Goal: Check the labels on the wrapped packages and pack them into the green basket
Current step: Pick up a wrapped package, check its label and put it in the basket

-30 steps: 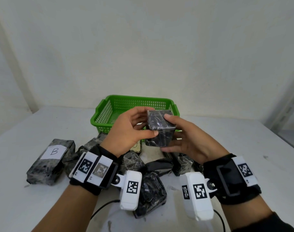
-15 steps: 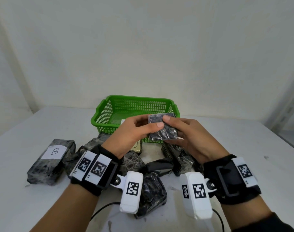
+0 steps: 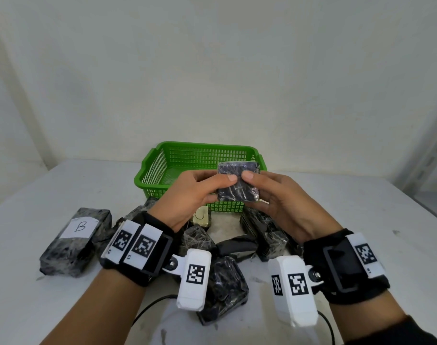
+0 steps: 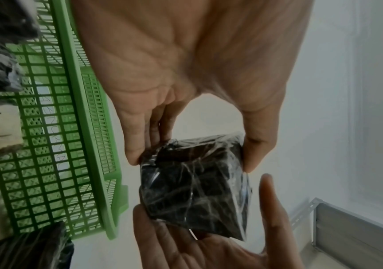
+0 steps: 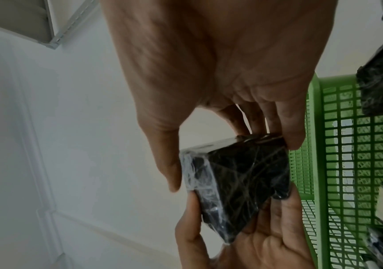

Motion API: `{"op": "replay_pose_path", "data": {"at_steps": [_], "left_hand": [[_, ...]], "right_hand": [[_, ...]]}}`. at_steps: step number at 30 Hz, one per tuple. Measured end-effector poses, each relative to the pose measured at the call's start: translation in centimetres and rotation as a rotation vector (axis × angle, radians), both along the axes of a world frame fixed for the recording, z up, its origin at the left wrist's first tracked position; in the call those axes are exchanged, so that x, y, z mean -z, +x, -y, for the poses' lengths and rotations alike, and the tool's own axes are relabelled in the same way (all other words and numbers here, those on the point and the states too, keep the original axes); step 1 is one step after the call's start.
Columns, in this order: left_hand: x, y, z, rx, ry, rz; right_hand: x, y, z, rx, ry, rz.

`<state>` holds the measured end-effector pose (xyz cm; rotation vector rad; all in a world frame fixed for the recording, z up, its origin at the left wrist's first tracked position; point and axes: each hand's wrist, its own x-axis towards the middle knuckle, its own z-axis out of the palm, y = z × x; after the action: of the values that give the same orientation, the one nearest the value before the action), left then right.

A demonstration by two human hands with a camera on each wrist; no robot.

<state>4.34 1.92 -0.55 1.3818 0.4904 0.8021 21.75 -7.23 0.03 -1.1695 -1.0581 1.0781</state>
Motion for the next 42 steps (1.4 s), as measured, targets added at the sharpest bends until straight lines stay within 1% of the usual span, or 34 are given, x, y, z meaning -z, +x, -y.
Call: {"op": "replay_pose_path", "data": {"at_steps": [3,8,11,13,15,18,21,24,28,31,32,34,38,42], "left_hand": [[-0.1,-0.1,0.1,0.05,-0.01,0.005],[-0.1,-0.1,0.1,-0.001,-0.012,0.045],[-0.3,-0.2,0.1,0.038,-0.022,0.044],[-0.3,-0.3,0.0,0.041,0.001,0.027],[-0.2,-0.4,-0.2,0.012,0.026,0.003],[-0.1,-0.6,-0.6,-0.027,0.091,-0.047],[-0.2,-0.9,-0.4,0.038,0.156,-0.101],[-0.5,-0.9,0.1,0.078,0.191,-0.107],[-0.5,-1.0,0.3,0.128,0.146,-0.087],[-0.7,-0.7,0.7,0.165,0.009,-0.015],[-0.8,-0.6,0.8,0.146,-0.04,0.006],[-0.8,-0.2,0.7,0.053,-0.084,0.013],[-0.6,0.2,0.4,-0.058,-0.073,-0.003],[-0.9,0.3,0.2,-0.097,-0.082,0.009]], "right_hand": [[0.0,0.0,0.1,0.024,0.022,-0.01],[0.5,0.3,-0.4,0.018,0.012,-0.003],[0.5,0.4,-0.5,0.048,0.027,0.012],[0.5,0.4,-0.5,0.047,0.04,0.04],[0.5,0.5,-0.4,0.01,0.048,0.072],[0.1,0.3,0.1,-0.057,0.014,0.038],[-0.4,0.2,0.3,-0.008,-0.036,-0.022],[-0.4,0.2,0.1,0.003,-0.098,0.028],[-0.1,0.2,-0.1,0.039,-0.049,-0.05],[0.2,0.4,-0.3,0.07,-0.004,-0.072],[0.3,0.5,-0.4,0.088,0.005,-0.076],[0.3,0.4,-0.6,0.115,0.008,-0.085],[0.1,0.1,-0.6,0.089,-0.077,-0.056],[-0.4,0.3,-0.8,0.072,-0.128,-0.045]]}}
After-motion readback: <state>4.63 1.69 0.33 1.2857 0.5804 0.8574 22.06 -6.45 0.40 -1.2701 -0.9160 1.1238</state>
